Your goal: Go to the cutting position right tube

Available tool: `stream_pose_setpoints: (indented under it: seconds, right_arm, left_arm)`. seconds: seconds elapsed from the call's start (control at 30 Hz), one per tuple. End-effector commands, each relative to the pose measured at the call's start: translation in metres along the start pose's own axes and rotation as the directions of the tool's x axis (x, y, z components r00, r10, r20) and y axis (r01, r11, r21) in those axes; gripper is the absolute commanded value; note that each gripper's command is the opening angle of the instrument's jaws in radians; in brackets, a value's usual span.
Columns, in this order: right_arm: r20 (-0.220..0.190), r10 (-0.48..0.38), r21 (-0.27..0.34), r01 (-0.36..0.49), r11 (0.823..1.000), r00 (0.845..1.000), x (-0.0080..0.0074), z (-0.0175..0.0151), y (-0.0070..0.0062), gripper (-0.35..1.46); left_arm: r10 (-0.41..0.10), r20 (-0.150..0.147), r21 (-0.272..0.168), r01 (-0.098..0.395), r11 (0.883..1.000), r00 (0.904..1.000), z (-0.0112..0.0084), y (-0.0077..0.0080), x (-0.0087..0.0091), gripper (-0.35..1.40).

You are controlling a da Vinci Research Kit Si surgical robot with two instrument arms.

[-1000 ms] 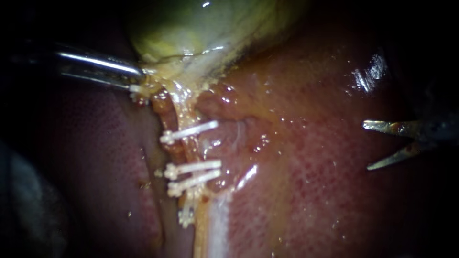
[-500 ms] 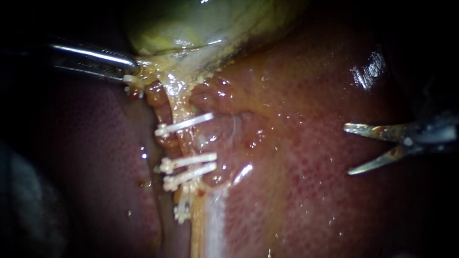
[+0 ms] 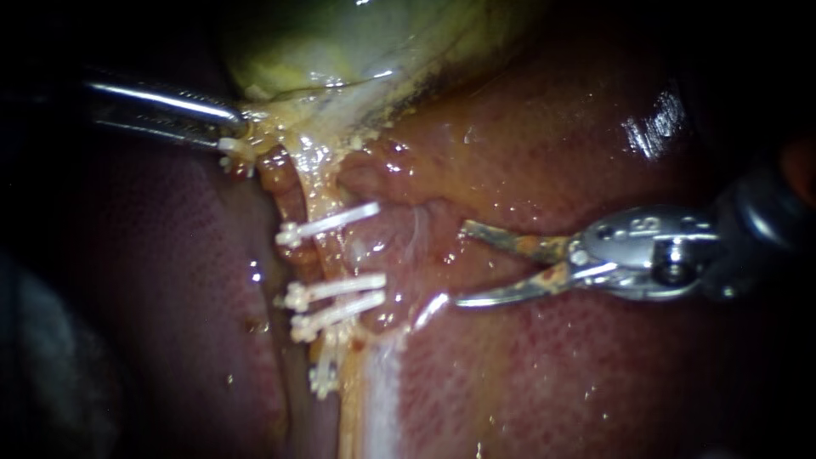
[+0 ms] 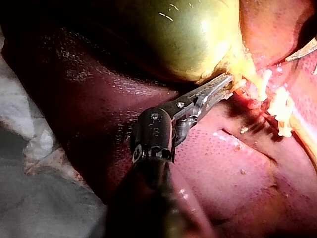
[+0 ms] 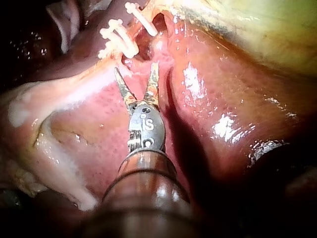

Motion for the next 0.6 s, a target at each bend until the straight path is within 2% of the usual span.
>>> stream_pose_setpoints:
  seconds: [0.03, 0.27, 0.37, 0.6]
  right_arm:
    - [-0.002, 0.006, 0.007, -0.006, 1.000, 1.000, 0.0000, 0.0006, 0.0000, 1.42]
    - [-0.025, 0.093, 0.069, -0.091, 0.993, 0.995, 0.0008, 0.0042, 0.0010, 1.37]
    - [-0.020, 0.116, 0.091, -0.114, 0.989, 0.993, 0.0009, 0.0049, 0.0014, 1.33]
    - [-0.015, 0.151, 0.098, -0.149, 0.984, 0.988, 0.0007, 0.0059, 0.0019, 1.30]
  left_arm:
    - [-0.001, 0.001, -0.001, 0.001, 1.000, 1.0000, 0.0000, 0.0000, 0.0000, -0.35]
    - [-0.002, 0.001, 0.000, 0.002, 1.000, 1.0000, 0.0000, 0.0001, 0.0000, -0.35]
    - [-0.002, 0.001, 0.000, 0.002, 1.000, 1.0000, 0.0000, 0.0001, 0.0000, -0.35]
    - [-0.002, 0.001, 0.000, 0.002, 1.000, 1.0000, 0.0000, 0.0001, 0.0000, -0.35]
